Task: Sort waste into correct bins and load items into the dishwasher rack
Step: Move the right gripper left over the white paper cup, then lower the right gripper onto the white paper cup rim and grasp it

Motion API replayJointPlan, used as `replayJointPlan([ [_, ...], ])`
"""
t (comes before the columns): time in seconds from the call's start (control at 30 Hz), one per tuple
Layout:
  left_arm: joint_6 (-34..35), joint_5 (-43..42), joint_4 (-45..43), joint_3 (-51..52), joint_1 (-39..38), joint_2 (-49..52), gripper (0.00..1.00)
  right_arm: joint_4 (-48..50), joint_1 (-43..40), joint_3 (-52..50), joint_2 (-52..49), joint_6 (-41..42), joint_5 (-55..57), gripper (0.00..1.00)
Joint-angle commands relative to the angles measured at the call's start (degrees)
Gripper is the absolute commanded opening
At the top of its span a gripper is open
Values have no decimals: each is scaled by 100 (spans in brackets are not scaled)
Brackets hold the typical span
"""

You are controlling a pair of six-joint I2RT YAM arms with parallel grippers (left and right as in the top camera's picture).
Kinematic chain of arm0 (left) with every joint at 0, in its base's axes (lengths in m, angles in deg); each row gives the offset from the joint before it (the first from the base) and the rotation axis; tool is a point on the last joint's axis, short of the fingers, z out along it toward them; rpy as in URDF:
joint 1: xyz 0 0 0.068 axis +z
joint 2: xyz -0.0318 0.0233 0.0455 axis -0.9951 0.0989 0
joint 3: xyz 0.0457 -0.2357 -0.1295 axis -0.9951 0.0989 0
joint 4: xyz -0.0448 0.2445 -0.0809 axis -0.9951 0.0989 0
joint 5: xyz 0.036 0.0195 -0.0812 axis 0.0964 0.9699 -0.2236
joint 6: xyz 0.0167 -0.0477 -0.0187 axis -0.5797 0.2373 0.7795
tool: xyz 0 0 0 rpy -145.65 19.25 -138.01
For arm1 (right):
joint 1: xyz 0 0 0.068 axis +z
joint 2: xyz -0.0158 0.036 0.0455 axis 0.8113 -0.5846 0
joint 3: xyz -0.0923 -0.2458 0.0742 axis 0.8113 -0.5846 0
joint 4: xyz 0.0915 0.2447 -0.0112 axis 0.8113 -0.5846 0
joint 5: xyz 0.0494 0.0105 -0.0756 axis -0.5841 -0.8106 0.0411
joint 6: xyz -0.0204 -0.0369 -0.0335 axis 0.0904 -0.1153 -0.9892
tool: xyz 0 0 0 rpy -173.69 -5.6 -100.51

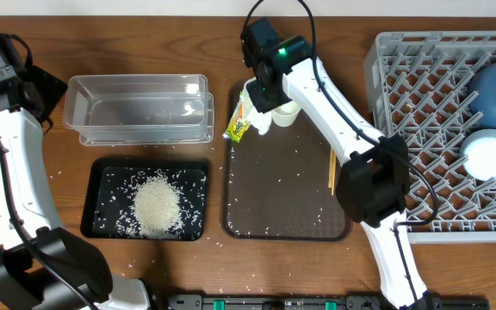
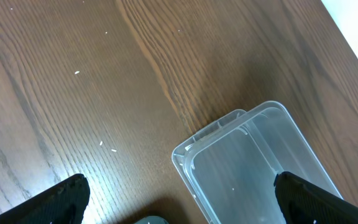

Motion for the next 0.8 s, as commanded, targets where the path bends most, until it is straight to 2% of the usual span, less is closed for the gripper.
replayJointPlan([
  [0.0,28,28,17,2,4,-76,98,35,66,-103,-103,162,-20,31],
  [0.27,28,28,15,2,4,-76,98,35,68,-129,-103,269,-20,17],
  [0.57,28,28,17,2,4,-76,98,37,68,-262,-105,293,-22,16],
  [0.77,28,28,15,2,4,-76,98,42,105,-400,-105,424,-24,9],
])
